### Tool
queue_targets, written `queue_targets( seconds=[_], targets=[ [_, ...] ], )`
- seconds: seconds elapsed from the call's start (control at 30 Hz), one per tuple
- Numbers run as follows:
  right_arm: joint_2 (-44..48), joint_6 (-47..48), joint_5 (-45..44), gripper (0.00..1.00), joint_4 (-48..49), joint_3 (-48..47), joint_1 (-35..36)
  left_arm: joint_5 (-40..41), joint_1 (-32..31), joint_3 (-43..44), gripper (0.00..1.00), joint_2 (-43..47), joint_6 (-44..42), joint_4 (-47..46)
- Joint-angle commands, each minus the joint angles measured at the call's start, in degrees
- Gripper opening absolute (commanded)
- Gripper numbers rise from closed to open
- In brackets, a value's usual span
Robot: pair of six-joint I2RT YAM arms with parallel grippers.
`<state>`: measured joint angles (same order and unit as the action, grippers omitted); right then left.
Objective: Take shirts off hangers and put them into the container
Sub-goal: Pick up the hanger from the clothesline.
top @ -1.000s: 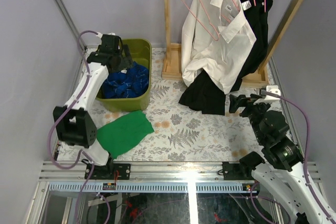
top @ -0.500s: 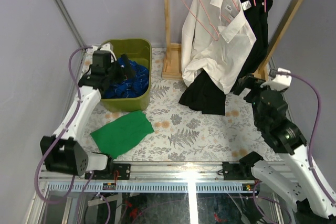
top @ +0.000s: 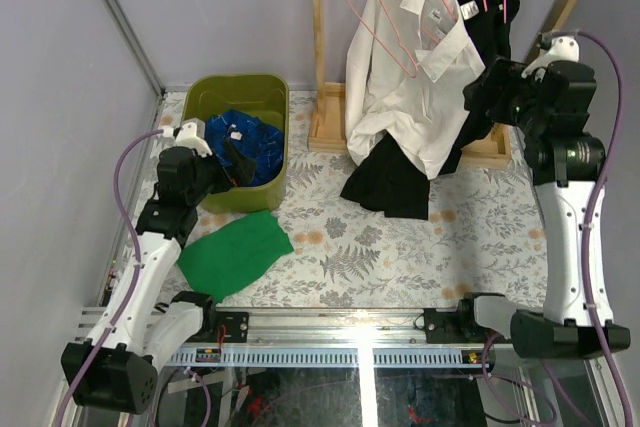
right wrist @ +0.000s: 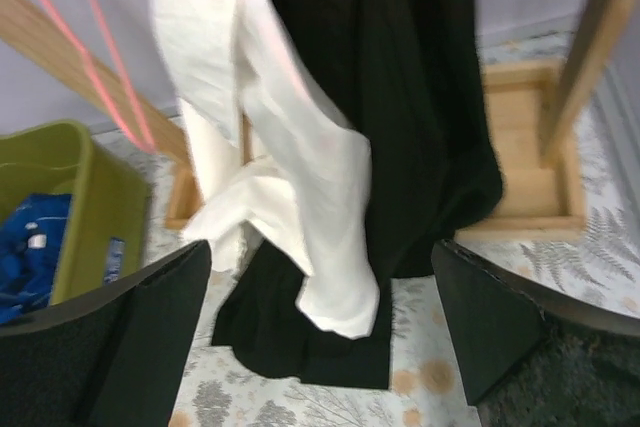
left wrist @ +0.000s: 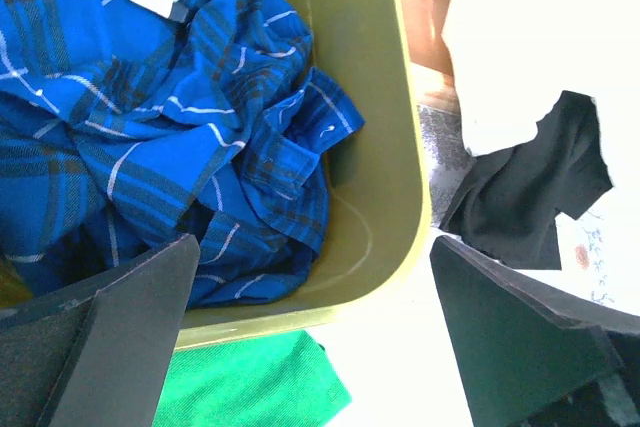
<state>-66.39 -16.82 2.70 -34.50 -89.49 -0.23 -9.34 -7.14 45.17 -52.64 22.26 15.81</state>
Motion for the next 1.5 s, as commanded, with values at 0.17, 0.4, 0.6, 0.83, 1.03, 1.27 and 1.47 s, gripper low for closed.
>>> queue_targets(
  seconds=[0.17, 0.4, 0.6, 0.83, 1.03, 1.27, 1.47],
  targets=[
    [10.7, 1.9, 6.4, 0.99, 29.2, 10.2, -1.3, -7.2, -0.3, -3.1, 1.00, 2.4, -2.3, -5.5],
    [-10.0, 8.4, 9.1, 0.99, -0.1, -19.4, -1.3, -6.7, -0.4, -3.5, 1.00, 2.8, -2.5, -6.3],
    [-19.5, 6.4, 9.9, 0.99, -6.6, -30.0, -1.3, -6.5, -0.3, -2.5, 1.00, 1.6, -2.8, -5.1],
    [-23.5, 6.6, 11.3, 0.91, -5.5, -32.5, -1.3, -2.2, -0.4, -3.6, 1.00, 3.7, -2.4, -6.3],
    [-25.6, 6.6, 18.0, 0.82, -5.3, -32.2, -1.3, 0.0, -0.3, -3.4, 1.00, 4.4, -2.3, -5.4],
    [-27.1, 6.6, 23.4, 0.71, -6.6, -30.7, -1.2, -5.9, -0.3, -4.7, 1.00, 5.6, -3.0, -7.8],
    [-27.1, 4.0, 31.3, 0.60, -4.0, -27.2, -1.2, -5.1, -0.3, -4.8, 1.00, 5.9, -2.7, -7.8]
  ],
)
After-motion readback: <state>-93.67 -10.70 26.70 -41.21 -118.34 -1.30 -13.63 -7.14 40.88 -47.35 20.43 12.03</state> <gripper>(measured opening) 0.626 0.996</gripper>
